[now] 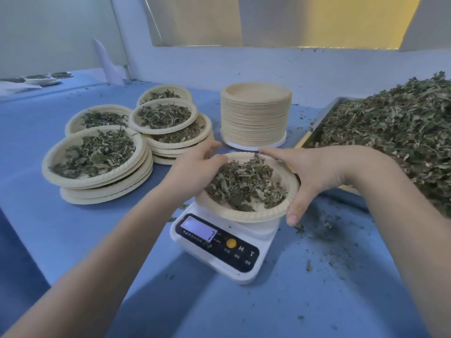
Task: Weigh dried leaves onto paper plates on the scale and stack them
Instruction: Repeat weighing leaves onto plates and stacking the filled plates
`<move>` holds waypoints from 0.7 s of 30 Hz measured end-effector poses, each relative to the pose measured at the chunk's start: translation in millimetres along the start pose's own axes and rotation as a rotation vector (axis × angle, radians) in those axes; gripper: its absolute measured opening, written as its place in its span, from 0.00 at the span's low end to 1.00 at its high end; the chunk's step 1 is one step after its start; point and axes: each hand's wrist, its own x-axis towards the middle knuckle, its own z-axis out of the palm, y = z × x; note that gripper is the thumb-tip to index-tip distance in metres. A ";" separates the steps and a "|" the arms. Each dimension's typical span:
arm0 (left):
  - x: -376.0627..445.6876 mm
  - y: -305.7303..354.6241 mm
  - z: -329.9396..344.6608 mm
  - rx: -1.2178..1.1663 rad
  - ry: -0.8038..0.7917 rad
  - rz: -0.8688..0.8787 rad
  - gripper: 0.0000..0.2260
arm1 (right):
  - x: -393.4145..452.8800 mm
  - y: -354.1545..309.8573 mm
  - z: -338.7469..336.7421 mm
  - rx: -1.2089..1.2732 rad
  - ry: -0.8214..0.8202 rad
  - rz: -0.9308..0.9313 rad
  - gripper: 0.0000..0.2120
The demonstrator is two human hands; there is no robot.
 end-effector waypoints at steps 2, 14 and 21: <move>-4.9 -5.3 1.7 -0.051 -0.033 -0.034 0.21 | 1.3 1.3 1.8 -0.014 0.033 -0.002 0.69; -12.2 -16.2 -83.6 -0.128 0.296 -0.001 0.15 | 48.6 -42.8 -8.0 0.182 0.241 -0.335 0.58; -6.6 -48.5 -168.0 -0.093 0.532 -0.117 0.15 | 130.6 -129.9 -40.2 0.130 0.171 -0.490 0.61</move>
